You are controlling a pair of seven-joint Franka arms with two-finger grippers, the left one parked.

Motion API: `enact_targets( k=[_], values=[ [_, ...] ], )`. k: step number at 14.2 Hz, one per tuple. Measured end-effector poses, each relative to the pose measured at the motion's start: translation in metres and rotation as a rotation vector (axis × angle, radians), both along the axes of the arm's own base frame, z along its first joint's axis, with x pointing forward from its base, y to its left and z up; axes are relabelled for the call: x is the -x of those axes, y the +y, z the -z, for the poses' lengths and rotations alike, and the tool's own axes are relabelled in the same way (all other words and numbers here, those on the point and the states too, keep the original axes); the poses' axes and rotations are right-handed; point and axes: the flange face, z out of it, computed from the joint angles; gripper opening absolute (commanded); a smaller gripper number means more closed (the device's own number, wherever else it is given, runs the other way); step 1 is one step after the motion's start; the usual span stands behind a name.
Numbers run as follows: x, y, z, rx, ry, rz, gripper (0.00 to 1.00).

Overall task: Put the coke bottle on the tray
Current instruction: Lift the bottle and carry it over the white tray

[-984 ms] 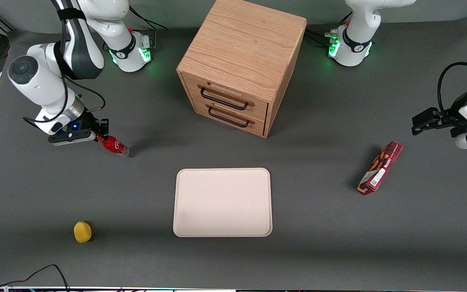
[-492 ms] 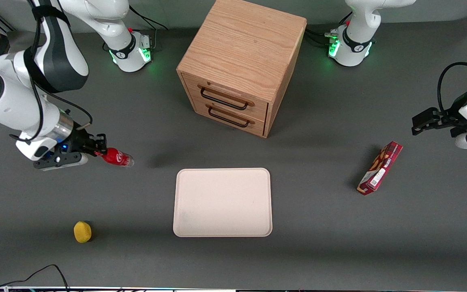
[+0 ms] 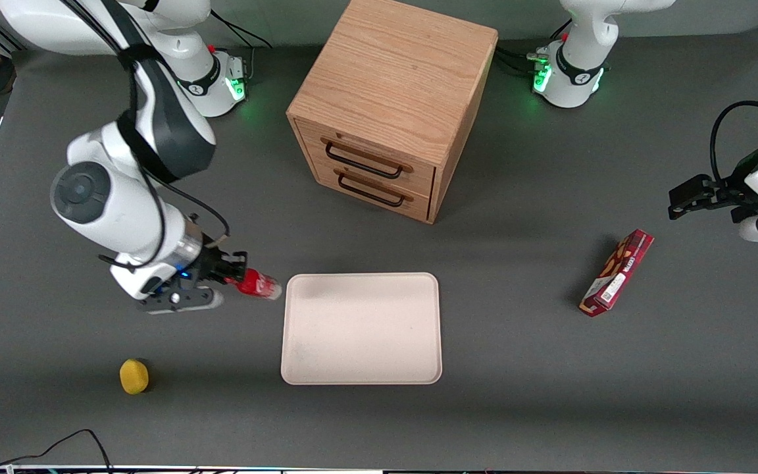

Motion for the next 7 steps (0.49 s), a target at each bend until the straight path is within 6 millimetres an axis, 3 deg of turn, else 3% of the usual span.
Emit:
enact_targets(
  k=[3, 7],
  values=[
    [-0.024, 0.032, 0.027, 0.003, -0.006, 0.033, 0.00],
    [-0.049, 0.045, 0.061, 0.056, -0.047, 0.065, 0.00]
  ],
)
